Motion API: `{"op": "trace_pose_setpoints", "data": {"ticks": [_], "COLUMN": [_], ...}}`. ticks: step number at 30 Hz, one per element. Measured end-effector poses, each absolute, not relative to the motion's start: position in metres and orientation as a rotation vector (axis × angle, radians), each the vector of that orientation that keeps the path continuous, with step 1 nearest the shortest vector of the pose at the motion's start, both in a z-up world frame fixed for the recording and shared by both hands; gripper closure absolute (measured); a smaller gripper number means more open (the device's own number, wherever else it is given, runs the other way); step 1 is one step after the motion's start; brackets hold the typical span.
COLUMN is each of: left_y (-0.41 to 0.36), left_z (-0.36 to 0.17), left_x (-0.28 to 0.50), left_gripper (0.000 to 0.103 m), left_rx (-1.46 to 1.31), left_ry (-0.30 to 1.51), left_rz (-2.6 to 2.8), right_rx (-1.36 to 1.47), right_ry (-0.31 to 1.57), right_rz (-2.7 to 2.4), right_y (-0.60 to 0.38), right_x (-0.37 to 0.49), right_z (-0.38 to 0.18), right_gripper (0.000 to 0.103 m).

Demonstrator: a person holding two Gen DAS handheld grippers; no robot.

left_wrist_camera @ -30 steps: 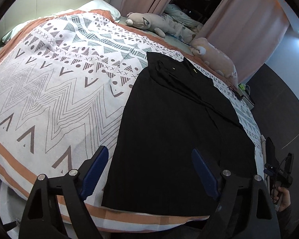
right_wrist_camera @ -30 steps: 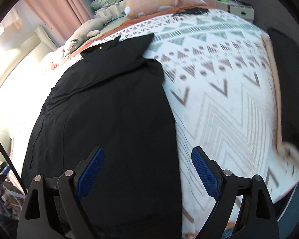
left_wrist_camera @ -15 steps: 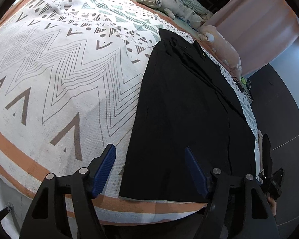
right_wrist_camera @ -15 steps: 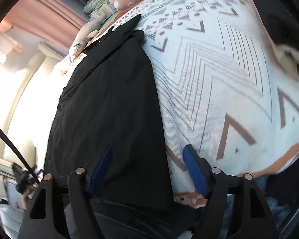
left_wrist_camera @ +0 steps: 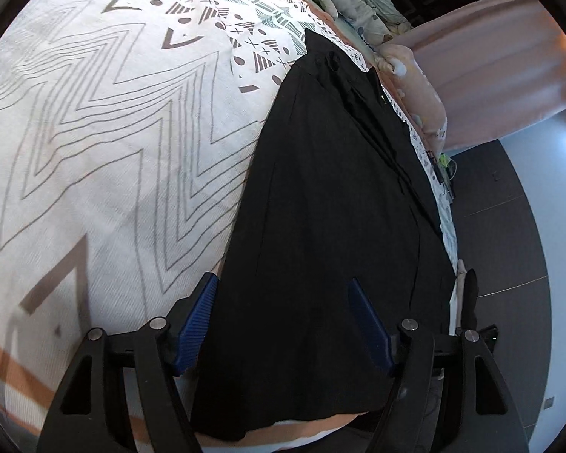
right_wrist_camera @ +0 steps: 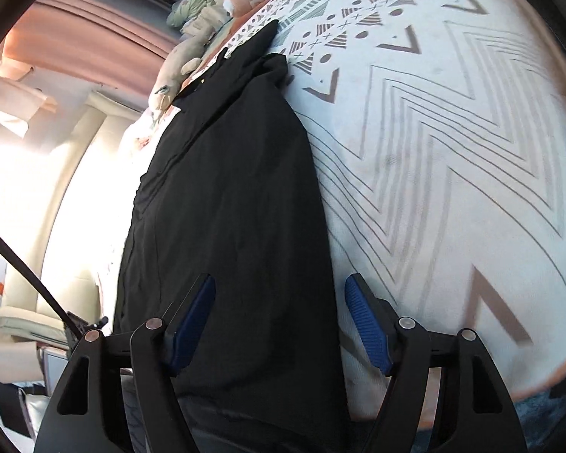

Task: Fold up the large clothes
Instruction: 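Grasp the hem end of the black jacket strip with both tools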

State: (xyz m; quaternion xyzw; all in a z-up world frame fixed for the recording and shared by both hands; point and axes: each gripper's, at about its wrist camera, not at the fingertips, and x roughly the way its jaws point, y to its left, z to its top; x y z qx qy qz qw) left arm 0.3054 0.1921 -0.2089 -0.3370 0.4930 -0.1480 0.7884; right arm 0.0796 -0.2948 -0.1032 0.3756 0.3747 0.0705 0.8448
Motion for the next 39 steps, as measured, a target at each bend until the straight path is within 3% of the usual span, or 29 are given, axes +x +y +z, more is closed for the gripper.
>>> {"op": "trace_pose_setpoints", "data": {"ticks": [16, 26, 28, 34, 35, 37, 39], "left_y": [0.179, 0.17, 0.172, 0.175, 0.175, 0.174, 0.173], "left_z": [-0.206, -0.21, -0.212, -0.213, -0.212, -0.206, -0.195], "left_x": [0.305, 0.325, 0.324, 0.318, 0.317, 0.314, 0.31], "left_gripper": [0.032, 0.054, 0.062, 0.091, 0.092, 0.097, 0.097], "left_rx": [-0.748, -0.687, -0.682, -0.665, -0.664, -0.653, -0.638], "left_ry": [1.108, 1.118, 1.118, 1.114, 1.109, 1.084, 1.052], "left_rz": [-0.421, -0.368, -0.347, -0.296, -0.284, -0.276, -0.271], "right_rx": [0.904, 0.821, 0.811, 0.754, 0.736, 0.718, 0.729], "right_ry": [0.818, 0.833, 0.845, 0.876, 0.884, 0.902, 0.886], "right_rz": [0.376, 0.397, 0.4, 0.391, 0.379, 0.339, 0.323], "right_y": [-0.308, -0.298, -0.293, -0.281, -0.277, -0.276, -0.278], "right_x": [0.086, 0.134, 0.144, 0.143, 0.145, 0.144, 0.143], "right_z": [-0.138, -0.14, -0.139, -0.137, -0.137, -0.136, -0.131], "right_gripper": [0.033, 0.034, 0.046, 0.057, 0.063, 0.093, 0.099]}}
